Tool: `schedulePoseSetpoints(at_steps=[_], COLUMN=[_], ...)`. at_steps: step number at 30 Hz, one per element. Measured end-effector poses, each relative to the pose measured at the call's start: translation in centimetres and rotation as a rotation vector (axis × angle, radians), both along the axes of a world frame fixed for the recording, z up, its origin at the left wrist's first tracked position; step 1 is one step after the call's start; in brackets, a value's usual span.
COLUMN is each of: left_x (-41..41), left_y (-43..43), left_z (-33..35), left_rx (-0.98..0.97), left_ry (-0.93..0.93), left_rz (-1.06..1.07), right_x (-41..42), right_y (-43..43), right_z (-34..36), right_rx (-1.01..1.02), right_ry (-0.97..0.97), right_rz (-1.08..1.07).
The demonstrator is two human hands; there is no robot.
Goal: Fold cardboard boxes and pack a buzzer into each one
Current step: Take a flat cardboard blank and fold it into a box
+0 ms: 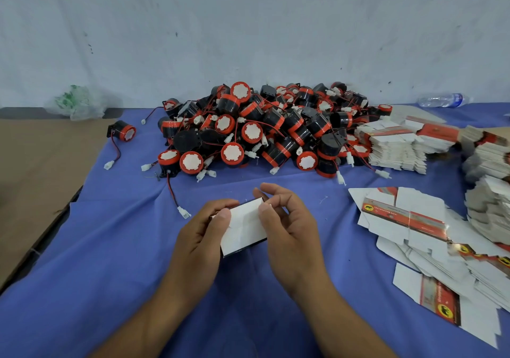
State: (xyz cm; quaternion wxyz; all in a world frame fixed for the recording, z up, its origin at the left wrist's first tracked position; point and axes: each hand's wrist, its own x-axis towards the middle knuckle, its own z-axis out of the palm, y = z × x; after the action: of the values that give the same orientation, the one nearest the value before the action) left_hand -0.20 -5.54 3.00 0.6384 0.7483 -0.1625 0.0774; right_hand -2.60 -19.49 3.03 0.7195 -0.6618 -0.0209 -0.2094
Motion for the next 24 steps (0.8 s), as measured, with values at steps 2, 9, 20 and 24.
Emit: schedulePoseSetpoints(at_steps=[2, 9, 20, 24], left_x=[0.0, -0.4, -0.2, -0.1], left_y=[-0.1, -0.5, -0.5, -0.2], left_z=[-0.1, -0.7, -1.4, -1.1], left_rx=[-0.031, -0.077, -0.052, -0.173], left_ry=[-0.013, -0.064, -0.316, -0.251], left_rz=[0.019, 0.104, 0.152, 0.126], right_x=[-0.1, -0.5, 0.3, 0.6], right_y=[0.3, 1.2, 0.4, 0.1], right_z=[-0.1, -0.5, -0.3, 0.0], right_rx=[-0.004, -0.121, 0.050, 0.241], right_ry=[-0.009, 0.004, 0.016, 0.054], right_rz=[-0.018, -0.149, 0.004, 0.220])
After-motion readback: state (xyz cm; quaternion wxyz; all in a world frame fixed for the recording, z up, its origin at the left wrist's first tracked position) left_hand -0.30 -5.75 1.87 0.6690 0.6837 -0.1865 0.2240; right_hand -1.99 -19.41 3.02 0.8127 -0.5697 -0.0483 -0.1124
